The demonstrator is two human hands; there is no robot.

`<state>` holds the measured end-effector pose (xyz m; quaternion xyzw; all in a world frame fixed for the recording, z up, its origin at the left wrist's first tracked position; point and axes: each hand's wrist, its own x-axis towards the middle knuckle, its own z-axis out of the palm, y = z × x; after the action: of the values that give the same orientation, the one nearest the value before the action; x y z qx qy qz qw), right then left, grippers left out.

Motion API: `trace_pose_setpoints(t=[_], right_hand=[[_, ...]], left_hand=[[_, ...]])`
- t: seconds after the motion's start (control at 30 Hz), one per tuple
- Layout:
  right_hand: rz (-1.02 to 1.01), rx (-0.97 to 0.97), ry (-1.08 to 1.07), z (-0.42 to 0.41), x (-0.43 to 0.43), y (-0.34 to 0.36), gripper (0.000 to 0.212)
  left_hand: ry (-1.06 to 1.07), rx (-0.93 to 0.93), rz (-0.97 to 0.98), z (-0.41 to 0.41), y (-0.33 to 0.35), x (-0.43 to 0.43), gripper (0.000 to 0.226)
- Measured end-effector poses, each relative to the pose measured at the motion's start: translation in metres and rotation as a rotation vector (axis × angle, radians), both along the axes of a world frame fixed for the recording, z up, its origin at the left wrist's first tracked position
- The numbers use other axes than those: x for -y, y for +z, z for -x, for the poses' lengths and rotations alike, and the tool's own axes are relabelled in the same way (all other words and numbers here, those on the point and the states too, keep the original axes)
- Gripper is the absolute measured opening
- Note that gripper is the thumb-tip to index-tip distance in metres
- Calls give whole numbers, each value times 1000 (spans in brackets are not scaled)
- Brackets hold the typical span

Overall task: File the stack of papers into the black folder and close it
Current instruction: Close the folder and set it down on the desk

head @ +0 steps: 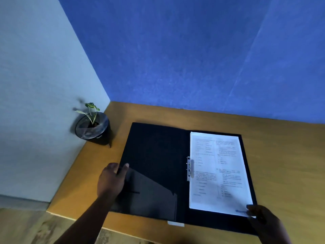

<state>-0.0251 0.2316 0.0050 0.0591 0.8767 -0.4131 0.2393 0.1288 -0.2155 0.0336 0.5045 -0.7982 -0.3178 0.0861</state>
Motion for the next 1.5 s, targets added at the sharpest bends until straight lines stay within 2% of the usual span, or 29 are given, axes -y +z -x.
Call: trace_pose_setpoints(t=[0.13, 0.2, 0.37, 0.43, 0.5, 0.6, 0.73, 0.8, 0.93, 1.03, 1.1, 1.2, 1.33, 1.4, 1.5], right_hand=[[6, -11, 8, -18, 24, 6, 37], [-4, -37, 44, -22, 35, 9, 38], [-7, -54, 150, -28, 54, 13, 35], [10, -53, 171, -27, 59, 15, 32], [33, -44, 180, -23, 60, 20, 29], [89, -39, 181, -16, 60, 34, 33], [235, -18, 201, -11, 65, 68, 33], [306, 5, 236, -9, 68, 88, 29], [447, -9, 330, -10, 70, 127, 30], [565, -36, 320, -10, 65, 148, 23], [608, -37, 302, -8, 58, 155, 30], [552, -93, 270, -2, 45, 153, 44], [426, -225, 213, 12, 22, 138, 56], [367, -263, 190, 19, 9, 131, 59], [278, -279, 157, 28, -10, 116, 57]], left_hand=[[52, -76, -186, -9, -10, 20, 34], [110, -97, -225, -11, -11, 27, 30], [99, -87, -329, -18, -6, 33, 16], [87, -152, -314, -20, 10, 35, 9], [63, -270, -337, -20, 34, 30, 15], [6, -400, -491, -17, 72, 7, 6], [-97, -429, -730, 2, 112, -45, 26], [-132, -458, -781, 18, 126, -74, 35], [-235, -520, -737, 57, 139, -128, 34], [-335, -514, -693, 90, 139, -166, 34], [-398, -498, -664, 112, 133, -190, 24], [-460, -457, -614, 139, 121, -220, 19], [-506, -406, -614, 156, 107, -238, 32], [-479, -384, -636, 157, 96, -237, 42], [-392, -319, -611, 151, 69, -226, 32]])
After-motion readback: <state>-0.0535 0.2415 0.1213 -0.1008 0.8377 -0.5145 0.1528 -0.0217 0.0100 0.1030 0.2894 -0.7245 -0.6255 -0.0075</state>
